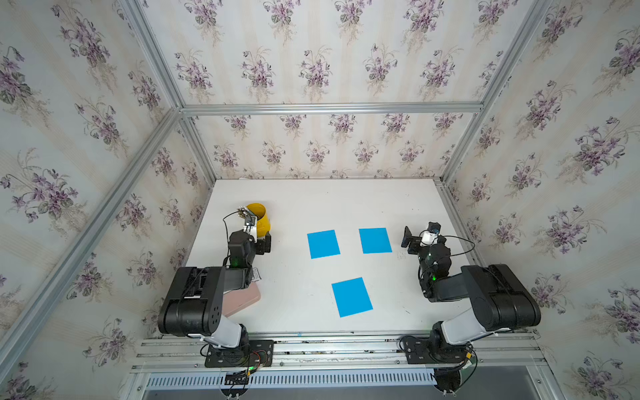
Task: Fold the square paper along the opposite sides
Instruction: Pick up the paper from the center of the board.
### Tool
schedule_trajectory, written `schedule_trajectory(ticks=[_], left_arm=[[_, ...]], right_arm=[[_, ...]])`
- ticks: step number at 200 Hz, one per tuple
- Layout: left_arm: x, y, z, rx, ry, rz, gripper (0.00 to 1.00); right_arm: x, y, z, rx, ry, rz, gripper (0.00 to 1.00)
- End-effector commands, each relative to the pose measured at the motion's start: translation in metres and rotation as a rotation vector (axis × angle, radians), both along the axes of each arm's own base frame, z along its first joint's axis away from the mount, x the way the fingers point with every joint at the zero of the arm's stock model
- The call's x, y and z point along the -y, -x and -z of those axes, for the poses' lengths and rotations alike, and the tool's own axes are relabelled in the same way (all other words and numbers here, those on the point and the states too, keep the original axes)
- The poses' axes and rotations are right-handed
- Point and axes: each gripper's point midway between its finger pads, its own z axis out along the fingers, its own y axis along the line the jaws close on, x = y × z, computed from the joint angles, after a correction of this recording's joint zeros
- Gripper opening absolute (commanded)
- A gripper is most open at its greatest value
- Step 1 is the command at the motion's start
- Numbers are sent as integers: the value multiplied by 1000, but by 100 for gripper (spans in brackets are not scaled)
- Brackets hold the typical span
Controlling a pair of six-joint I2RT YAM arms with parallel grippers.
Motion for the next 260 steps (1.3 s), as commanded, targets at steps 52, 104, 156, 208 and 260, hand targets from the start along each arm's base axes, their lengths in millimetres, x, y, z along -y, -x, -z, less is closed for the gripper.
schedule_trajectory(ticks=[52, 104, 156, 208, 260], left_arm=[[1, -3, -7, 31, 6, 2, 99], [-4, -4, -18, 57, -6, -34, 99], [11, 6, -134, -67, -117, -246, 99], [98, -17, -162, -169, 41, -95, 99], [161, -37, -123, -459, 225, 56, 99]], right_arm=[[1, -2, -11, 44, -8, 8, 100], [11, 4, -22, 77, -17, 78, 100], [-10, -12, -71, -65, -180, 121, 100], [-110, -41, -52, -397, -329, -202, 100], [-211, -56, -29, -560, -335, -521, 100]])
